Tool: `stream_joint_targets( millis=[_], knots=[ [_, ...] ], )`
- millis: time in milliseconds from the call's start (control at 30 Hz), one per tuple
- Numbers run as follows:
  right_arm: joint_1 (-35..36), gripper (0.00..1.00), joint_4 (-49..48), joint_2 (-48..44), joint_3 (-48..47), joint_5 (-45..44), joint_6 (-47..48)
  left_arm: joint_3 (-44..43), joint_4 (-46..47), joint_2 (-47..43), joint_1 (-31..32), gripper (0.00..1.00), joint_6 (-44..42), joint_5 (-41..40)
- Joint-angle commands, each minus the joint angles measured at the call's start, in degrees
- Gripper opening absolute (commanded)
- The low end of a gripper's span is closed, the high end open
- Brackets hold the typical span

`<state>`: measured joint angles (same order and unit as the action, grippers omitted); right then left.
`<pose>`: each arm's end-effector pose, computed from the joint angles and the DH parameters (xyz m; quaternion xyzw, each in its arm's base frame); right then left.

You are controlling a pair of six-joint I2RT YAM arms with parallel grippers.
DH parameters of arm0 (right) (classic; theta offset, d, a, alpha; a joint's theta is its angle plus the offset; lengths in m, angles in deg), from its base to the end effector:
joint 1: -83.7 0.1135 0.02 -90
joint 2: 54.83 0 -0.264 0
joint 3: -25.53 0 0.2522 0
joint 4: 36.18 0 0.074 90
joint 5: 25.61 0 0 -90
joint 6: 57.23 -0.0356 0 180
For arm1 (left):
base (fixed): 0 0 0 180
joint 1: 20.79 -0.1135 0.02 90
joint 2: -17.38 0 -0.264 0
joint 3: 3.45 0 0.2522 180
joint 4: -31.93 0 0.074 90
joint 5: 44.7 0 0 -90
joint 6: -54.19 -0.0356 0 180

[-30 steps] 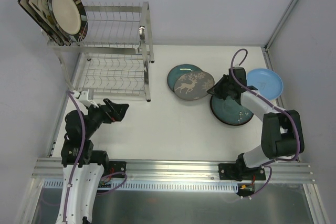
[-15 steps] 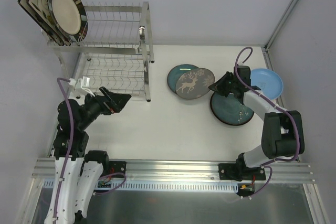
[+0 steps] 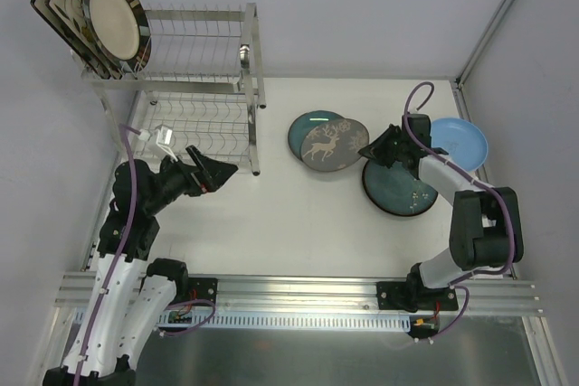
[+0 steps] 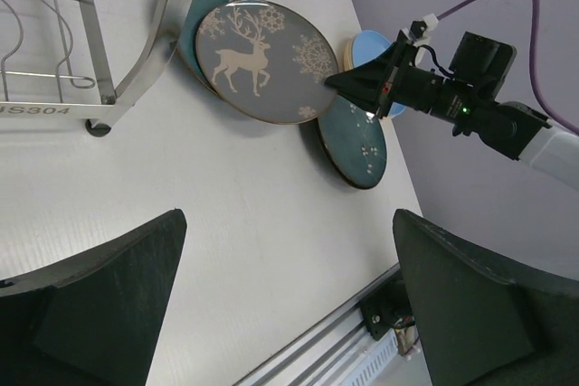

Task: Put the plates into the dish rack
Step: Grab a plate with the right arm

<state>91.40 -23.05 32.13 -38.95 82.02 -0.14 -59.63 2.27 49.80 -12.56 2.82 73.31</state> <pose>0.3224 0.0545 0.2179 0.1235 0.8730 0.2846 0.3763 0.1291 -0.0356 0.3458 -0.0325 0.7378 -0.4233 0.5248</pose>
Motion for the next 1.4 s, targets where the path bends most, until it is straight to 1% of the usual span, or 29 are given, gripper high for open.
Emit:
stream_joint_targets(
  millis=[0,133,333,567,800,900,1033,1167,1367],
  knots=[
    [-0.1,0.01,-4.3,0.8,0.2,2.7,-1.3,2.9,1.6,-1.7,0.3,0.99,-2.1,-2.2],
    [-0.1,0.01,-4.9,2.3,0.7,2.7,-1.3,6.6,1.6,-3.0,0.3,0.99,-2.9,-3.1],
    [0.0,0.00,-4.5,4.4,1.1,3.0,-0.9,9.0,1.6,-3.7,0.3,0.99,-3.8,-4.2],
    [0.3,0.07,-5.4,6.6,1.7,4.6,-2.2,9.3,1.6,-5.0,0.3,0.99,-6.8,-6.4],
    [1.6,0.13,-5.6,6.9,1.6,3.3,-2.9,10.4,1.7,-6.4,0.3,0.99,-6.7,-7.8],
    [2.1,0.13,-5.7,7.2,1.9,3.3,-3.6,10.6,1.7,-6.3,0.3,0.99,-7.0,-7.9],
    [3.0,0.08,-5.2,5.6,2.9,2.2,-5.1,10.7,1.7,-6.1,0.2,0.99,-7.1,-8.8],
    [3.6,0.07,-5.6,3.0,4.7,1.8,-8.1,10.3,1.9,-5.1,0.3,0.99,-7.5,-8.6],
    [3.9,0.08,-7.2,1.6,7.9,2.8,-12.3,9.8,2.6,-3.6,0.3,0.99,-7.7,-9.0]
  ],
)
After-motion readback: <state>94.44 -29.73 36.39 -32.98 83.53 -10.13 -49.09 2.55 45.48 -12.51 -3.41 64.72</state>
